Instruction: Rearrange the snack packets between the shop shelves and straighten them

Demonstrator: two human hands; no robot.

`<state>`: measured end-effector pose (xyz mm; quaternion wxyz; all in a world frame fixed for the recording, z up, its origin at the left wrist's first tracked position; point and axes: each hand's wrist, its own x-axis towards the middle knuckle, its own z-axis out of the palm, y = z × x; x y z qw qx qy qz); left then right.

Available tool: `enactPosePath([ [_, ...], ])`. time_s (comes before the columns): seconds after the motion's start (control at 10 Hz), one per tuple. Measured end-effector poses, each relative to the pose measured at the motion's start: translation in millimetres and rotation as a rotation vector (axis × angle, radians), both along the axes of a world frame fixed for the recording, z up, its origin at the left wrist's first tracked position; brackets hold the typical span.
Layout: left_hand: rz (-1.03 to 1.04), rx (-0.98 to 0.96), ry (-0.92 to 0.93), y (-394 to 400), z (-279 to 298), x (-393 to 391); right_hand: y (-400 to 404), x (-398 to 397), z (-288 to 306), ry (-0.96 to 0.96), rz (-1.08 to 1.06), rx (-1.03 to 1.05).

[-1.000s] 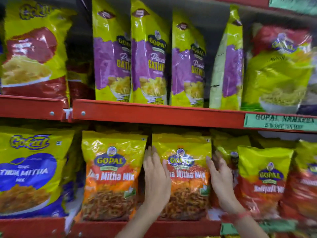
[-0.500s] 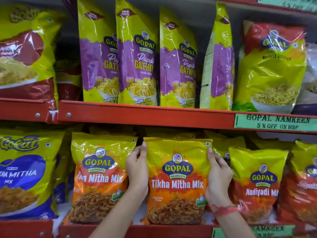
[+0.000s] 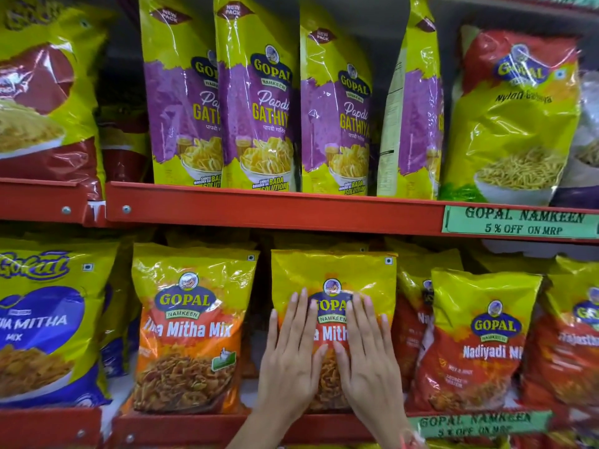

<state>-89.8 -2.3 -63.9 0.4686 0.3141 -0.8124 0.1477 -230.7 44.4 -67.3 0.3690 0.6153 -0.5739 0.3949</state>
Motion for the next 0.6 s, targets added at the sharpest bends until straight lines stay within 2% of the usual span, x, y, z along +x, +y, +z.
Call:
enactPosePath([
  [0.1,0.014,-0.041,-0.126,-11.5,-6.2,5.7,0.2,-7.7,-10.3,0.029,-0.065,0.088],
  [0.3,-0.006,-0.084,-0.197,-7.1,-6.5,24.1,6.2,1.8,-11.7,0.042,-0.113,0.123],
  [0.4,-0.009,-0.089,-0.168,-3.0,6.4,53.1,7.0,26.9,4.9,0.051,-0.043,0.060],
  [0.5,0.039,-0.180,-0.103,0.4,36.6,94.9,6.0,73.3,39.4,0.051,0.065,-0.050],
  [0.6,0.155,-0.254,-0.021,0.2,75.1,143.3,3.9,120.4,80.3,0.056,0.076,-0.152],
])
